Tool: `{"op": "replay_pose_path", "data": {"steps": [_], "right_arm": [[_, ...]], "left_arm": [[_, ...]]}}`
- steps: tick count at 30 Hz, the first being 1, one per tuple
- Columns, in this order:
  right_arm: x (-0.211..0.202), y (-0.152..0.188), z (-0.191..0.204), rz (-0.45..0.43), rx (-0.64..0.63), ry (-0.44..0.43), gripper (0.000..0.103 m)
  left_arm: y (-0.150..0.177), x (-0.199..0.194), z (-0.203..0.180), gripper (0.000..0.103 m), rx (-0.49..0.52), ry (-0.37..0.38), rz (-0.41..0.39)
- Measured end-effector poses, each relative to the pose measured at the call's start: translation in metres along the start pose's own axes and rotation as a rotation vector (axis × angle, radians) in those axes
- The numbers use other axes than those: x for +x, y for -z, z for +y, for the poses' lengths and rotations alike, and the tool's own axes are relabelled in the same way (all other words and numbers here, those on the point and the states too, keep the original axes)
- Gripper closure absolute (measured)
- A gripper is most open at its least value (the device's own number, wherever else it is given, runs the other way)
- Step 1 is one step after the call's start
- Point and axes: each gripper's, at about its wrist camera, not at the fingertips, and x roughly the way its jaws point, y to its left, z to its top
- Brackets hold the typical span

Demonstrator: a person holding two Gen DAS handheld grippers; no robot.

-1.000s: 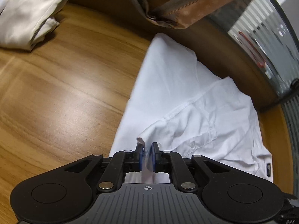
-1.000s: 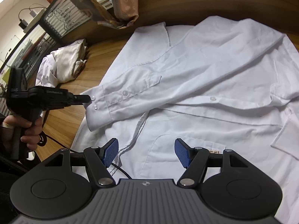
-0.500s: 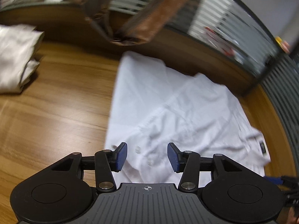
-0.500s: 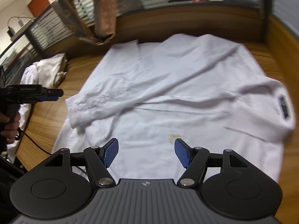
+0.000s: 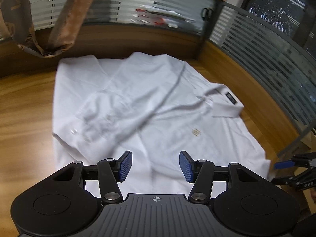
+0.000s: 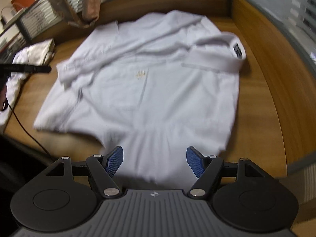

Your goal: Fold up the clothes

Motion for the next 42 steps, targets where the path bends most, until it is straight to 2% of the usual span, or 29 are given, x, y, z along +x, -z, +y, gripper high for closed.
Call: {"op": "replay_pose_path", "data": {"steps": [6, 12, 16, 17, 18, 19, 20, 21, 26, 31, 37, 39, 42], "right_arm": [[0.015, 0.040, -0.028, 0.079, -0.048, -0.076, 0.027], [0.051, 0.062, -0.047, 0.121, -0.118, -0.082, 0.027], [0.075, 0.063, -0.049, 0.085, -0.184, -0.075, 0.028], [0.079, 0.063, -0.048, 0.094, -0.202, -0.099, 0.035], [0.083, 0.063, -0.047, 0.103, -0.223, -0.123, 0.056], [0.084, 0.063, -0.044, 0.109, -0.257, -0.140, 0.071], [0.082, 0.064, -0.041, 0.103, -0.290, -0.149, 0.094], [0.079, 0.064, -0.039, 0.095, -0.318, -0.162, 0.097], [0.044, 0.048, -0.043, 0.061, -0.308, -0.362, 0.099], [0.008, 0.011, -0.052, -0.005, -0.247, -0.498, 0.100], [-0.015, -0.040, -0.056, -0.108, -0.197, -0.519, 0.100], [-0.014, -0.053, -0.052, -0.114, -0.208, -0.507, 0.100], [-0.012, -0.067, -0.046, -0.120, -0.240, -0.495, 0.100]], "left_arm": [[0.036, -0.005, -0.057, 0.047, -0.049, -0.047, 0.010], [0.062, -0.015, -0.100, 0.047, -0.105, -0.097, -0.017], [0.072, -0.020, -0.122, 0.047, -0.116, -0.126, -0.026], [0.073, -0.021, -0.126, 0.047, -0.110, -0.133, -0.028], [0.074, -0.024, -0.130, 0.047, -0.100, -0.141, -0.032], [0.074, -0.027, -0.134, 0.047, -0.088, -0.149, -0.036], [0.075, -0.029, -0.137, 0.047, -0.076, -0.156, -0.041], [0.075, -0.031, -0.139, 0.047, -0.067, -0.161, -0.045], [0.078, -0.030, -0.149, 0.042, -0.047, -0.158, -0.039], [0.083, -0.013, -0.167, 0.041, 0.001, -0.078, -0.004], [0.074, 0.029, -0.201, 0.039, 0.151, 0.041, 0.037], [0.068, 0.045, -0.212, 0.038, 0.193, 0.053, 0.049], [0.059, 0.067, -0.224, 0.038, 0.242, 0.027, 0.036]]}}
